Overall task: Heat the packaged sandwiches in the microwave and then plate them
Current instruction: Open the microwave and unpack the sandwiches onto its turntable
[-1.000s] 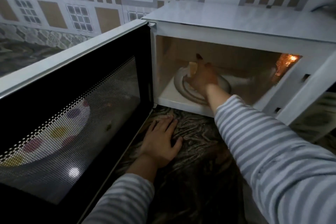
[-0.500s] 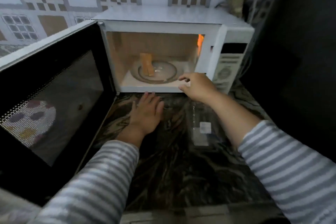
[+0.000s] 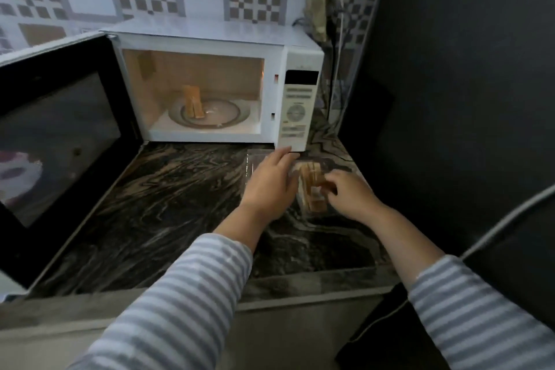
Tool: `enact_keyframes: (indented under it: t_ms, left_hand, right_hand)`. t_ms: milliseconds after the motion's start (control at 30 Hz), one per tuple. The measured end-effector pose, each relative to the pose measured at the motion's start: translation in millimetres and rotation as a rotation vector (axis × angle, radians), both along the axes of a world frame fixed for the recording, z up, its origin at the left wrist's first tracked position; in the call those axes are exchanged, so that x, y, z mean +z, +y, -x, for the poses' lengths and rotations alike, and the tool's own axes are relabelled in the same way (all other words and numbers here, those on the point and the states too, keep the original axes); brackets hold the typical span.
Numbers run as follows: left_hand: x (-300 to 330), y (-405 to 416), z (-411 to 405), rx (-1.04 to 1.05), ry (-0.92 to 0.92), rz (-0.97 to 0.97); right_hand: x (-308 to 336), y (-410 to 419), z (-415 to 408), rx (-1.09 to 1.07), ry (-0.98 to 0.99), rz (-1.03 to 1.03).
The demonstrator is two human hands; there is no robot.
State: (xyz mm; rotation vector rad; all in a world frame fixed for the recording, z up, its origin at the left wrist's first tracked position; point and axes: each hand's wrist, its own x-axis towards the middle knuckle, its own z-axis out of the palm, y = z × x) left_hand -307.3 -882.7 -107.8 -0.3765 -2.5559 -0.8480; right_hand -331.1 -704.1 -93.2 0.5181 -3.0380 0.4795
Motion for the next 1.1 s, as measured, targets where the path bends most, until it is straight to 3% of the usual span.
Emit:
enact_keyframes:
  t_ms: [167, 367, 500, 667, 1100]
  left_hand:
    - [-44.6, 44.4, -26.6, -0.008, -0.097, -0.084]
    - [-79.3, 60.8, -37.9, 0.047, -0.175, 0.0]
    - [-85.5, 66.6, -30.9, 0.16, -0.291, -0.036]
    - [-85.7, 66.8, -22.8, 0.231, -0.293, 0.06]
    - [-78.0, 75.1, -21.1, 0.327, -0.432, 0.12]
  right_hand:
    - [-33.1, 27.7, -11.6, 0.151, -0.002, 0.08]
    - [-65.2, 41.6, -10.0, 0.244, 0.155, 0.116]
    - [-76.5, 39.6, -7.9, 0.267, 0.271, 0.197]
    - [-95.1, 41.8, -12.7, 0.284, 0.39, 0.252]
    - [-98.9, 39.3, -11.3, 0.284, 0.434, 0.3]
